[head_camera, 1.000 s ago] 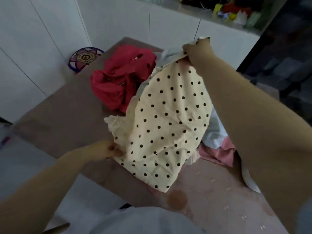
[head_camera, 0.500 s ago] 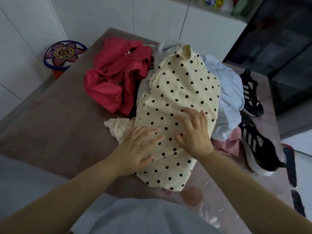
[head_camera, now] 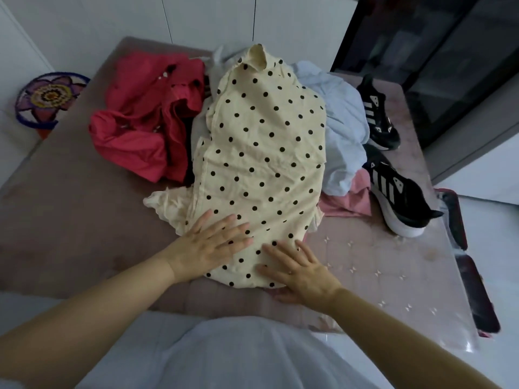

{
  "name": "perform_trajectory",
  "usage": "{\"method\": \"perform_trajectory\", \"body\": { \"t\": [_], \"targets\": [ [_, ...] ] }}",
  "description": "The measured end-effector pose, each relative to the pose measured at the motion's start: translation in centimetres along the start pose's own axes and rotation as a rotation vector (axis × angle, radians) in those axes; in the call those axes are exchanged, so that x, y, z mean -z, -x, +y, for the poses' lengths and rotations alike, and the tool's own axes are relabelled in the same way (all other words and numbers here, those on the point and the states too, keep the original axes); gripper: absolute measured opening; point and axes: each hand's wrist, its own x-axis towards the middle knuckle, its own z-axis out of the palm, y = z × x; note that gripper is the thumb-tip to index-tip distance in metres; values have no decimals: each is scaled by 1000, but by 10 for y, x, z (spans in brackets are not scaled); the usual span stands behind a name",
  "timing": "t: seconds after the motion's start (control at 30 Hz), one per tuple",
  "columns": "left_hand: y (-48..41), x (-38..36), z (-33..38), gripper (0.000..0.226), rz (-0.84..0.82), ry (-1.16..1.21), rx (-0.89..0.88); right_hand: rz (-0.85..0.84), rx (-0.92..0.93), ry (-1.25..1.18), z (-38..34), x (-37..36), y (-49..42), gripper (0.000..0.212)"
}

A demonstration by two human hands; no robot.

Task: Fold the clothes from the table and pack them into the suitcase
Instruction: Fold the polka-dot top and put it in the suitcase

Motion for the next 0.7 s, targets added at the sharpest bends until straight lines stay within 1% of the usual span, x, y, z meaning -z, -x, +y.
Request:
{"method": "perform_trajectory", "body": {
  "t": [0.07, 0.13, 0.17, 0.2, 0.23, 0.27, 0.3, 0.33, 0.37, 0.4, 0.47, 0.5, 0.57, 0.6, 0.7],
  "targets": [
    [0, 3, 3, 84, 10, -44, -51, -1, 14, 4, 1, 1, -5, 77],
    [-1, 4, 4, 98, -26, -56, -70, 11, 54, -49, 3, 0, -7, 60],
    [-2, 6, 5, 98, -60, -53, -60, 27, 71, -96, 6, 2, -8, 54],
    [-2, 6, 8, 91, -92, -41, -36, 49, 70, -165, 8, 7, -8, 52],
    [-3, 9, 11, 76, -118, -4, 2, 76, 37, -270, 9, 14, -8, 51],
    [-5, 14, 16, 62, -139, 41, 52, 122, -31, -382, 12, 26, -8, 49],
    [-8, 20, 22, 61, -172, 86, 95, 184, -117, -476, 16, 41, -9, 41],
    [-13, 25, 30, 71, -204, 117, 121, 232, -216, -561, 22, 56, -8, 30],
    [-20, 31, 39, 83, -218, 136, 149, 245, -311, -655, 31, 71, -5, 22],
    [-29, 36, 49, 92, -212, 146, 182, 218, -382, -762, 41, 88, 0, 20],
    [-51, 44, 67, 100, -180, 151, 270, 167, -431, -921, 62, 113, 11, 21],
    [-62, 47, 75, 99, -157, 143, 306, 153, -444, -944, 72, 121, 18, 22],
    [-80, 46, 84, 88, -128, 97, 342, 139, -470, -909, 89, 132, 32, 23],
    [-86, 44, 88, 85, -142, 72, 347, 122, -482, -891, 97, 133, 41, 22],
    [-93, 30, 96, 88, -243, -4, 343, 33, -501, -896, 109, 129, 64, 20]
  ]
}}
